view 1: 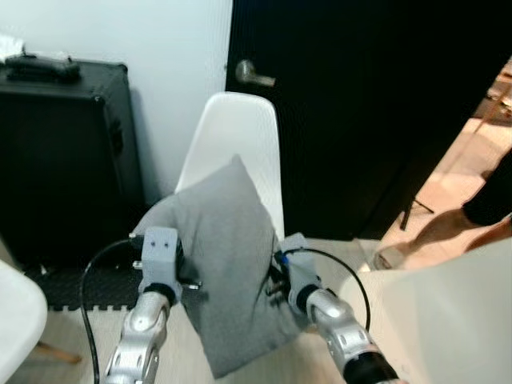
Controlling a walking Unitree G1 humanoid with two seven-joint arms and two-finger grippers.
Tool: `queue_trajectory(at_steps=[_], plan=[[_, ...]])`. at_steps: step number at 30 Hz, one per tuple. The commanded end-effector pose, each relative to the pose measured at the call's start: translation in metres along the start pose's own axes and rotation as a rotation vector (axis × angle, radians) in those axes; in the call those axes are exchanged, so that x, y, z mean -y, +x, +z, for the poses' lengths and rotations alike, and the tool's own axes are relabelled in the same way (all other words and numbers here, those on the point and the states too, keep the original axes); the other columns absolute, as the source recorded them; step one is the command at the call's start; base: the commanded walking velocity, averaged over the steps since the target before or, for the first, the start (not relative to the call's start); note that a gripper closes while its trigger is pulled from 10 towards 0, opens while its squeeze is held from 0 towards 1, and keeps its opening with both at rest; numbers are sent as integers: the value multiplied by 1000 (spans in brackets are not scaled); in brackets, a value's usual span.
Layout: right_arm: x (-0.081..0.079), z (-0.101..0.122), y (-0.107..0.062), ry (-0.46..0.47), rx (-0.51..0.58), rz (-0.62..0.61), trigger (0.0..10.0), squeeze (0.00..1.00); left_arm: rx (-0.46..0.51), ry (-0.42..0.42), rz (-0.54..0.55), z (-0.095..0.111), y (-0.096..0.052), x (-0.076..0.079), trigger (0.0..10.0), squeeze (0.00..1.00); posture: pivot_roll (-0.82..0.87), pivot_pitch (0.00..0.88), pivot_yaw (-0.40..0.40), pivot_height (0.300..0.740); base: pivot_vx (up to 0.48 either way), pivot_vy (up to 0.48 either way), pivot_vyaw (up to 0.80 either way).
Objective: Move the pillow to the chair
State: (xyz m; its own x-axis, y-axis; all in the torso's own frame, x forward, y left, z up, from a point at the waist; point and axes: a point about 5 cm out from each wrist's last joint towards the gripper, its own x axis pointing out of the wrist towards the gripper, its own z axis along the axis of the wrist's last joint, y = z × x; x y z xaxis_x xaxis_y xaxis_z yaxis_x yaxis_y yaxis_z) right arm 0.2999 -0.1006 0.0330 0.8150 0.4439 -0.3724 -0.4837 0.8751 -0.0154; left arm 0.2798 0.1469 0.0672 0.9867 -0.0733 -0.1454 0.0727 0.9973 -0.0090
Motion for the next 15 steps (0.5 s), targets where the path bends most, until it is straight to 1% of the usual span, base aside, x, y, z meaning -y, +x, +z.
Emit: queue_trajectory(at_steps=[1,4,15], plan=[[-15,21,7,-49,103,67,10000,0,-7,2,-106,-3,-1,19,10000,0,74,0,-104,740,262,0,0],[-15,20,7,-59,95,67,10000,0,8,8,-130,-2,-2,21,10000,0,75,0,-103,740,377,0,0],[-14,21,7,-50,101,59,10000,0,4,0,-125,-2,-3,20,10000,0,77,0,-102,740,429,0,0]])
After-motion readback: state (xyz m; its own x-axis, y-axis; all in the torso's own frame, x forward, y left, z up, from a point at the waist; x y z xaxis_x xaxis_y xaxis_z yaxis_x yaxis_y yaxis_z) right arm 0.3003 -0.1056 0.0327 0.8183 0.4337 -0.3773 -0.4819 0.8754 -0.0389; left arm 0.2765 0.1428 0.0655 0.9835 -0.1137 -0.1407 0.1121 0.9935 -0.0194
